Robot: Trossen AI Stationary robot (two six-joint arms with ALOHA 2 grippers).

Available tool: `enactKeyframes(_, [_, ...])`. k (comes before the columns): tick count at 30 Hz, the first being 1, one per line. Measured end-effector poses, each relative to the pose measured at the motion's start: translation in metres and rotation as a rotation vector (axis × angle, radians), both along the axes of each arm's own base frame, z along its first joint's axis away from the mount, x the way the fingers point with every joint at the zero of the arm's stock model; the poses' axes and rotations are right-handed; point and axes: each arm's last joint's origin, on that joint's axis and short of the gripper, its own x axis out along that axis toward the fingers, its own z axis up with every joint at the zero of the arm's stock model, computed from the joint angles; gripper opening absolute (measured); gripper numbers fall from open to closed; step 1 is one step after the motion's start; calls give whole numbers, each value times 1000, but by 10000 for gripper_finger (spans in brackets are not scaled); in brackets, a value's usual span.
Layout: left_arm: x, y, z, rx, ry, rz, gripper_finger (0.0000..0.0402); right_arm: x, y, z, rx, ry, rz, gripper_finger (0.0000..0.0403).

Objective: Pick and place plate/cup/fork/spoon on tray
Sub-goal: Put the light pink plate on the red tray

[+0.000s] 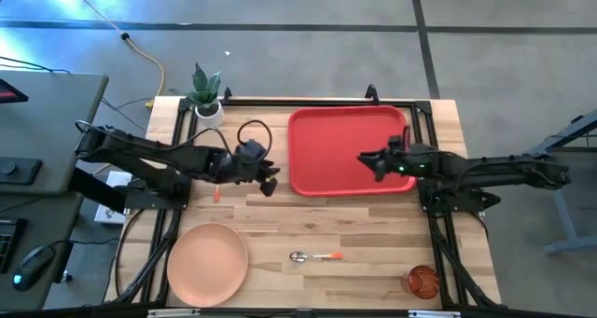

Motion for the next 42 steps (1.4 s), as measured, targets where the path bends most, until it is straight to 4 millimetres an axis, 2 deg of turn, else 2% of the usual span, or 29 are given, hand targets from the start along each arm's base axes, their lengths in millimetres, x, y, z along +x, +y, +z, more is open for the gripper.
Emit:
enactKeyframes(7, [-5, 9, 1, -213, 70, -220, 140, 35, -5, 17, 112, 56, -79, 121])
enactKeyframes(12, [-13, 3, -8, -226, 208, -378, 140, 60, -5, 26, 210, 29, -170, 121])
enactKeyframes(16, [-21, -15, -17, -259, 285, -482, 140, 84, 16, 38, 245, -28, -212, 116])
enactKeyframes(21, [-32, -44, -33, -278, 322, -671, 140, 121, 61, 40, 275, -36, -206, 92])
enactKeyframes(27, [-54, -74, -52, -296, 408, -788, 140, 174, 111, 22, 305, 3, -187, 78])
enactKeyframes(30, [-66, -82, -58, -258, 429, -788, 140, 206, 130, 16, 302, 37, -173, 77])
enactKeyframes(36, [-76, -83, -61, -223, 440, -689, 140, 269, 139, -2, 318, 173, -147, 77])
enactKeyframes(42, [-87, -80, -54, -268, 445, -628, 140, 322, 142, -1, 286, 224, -38, 77])
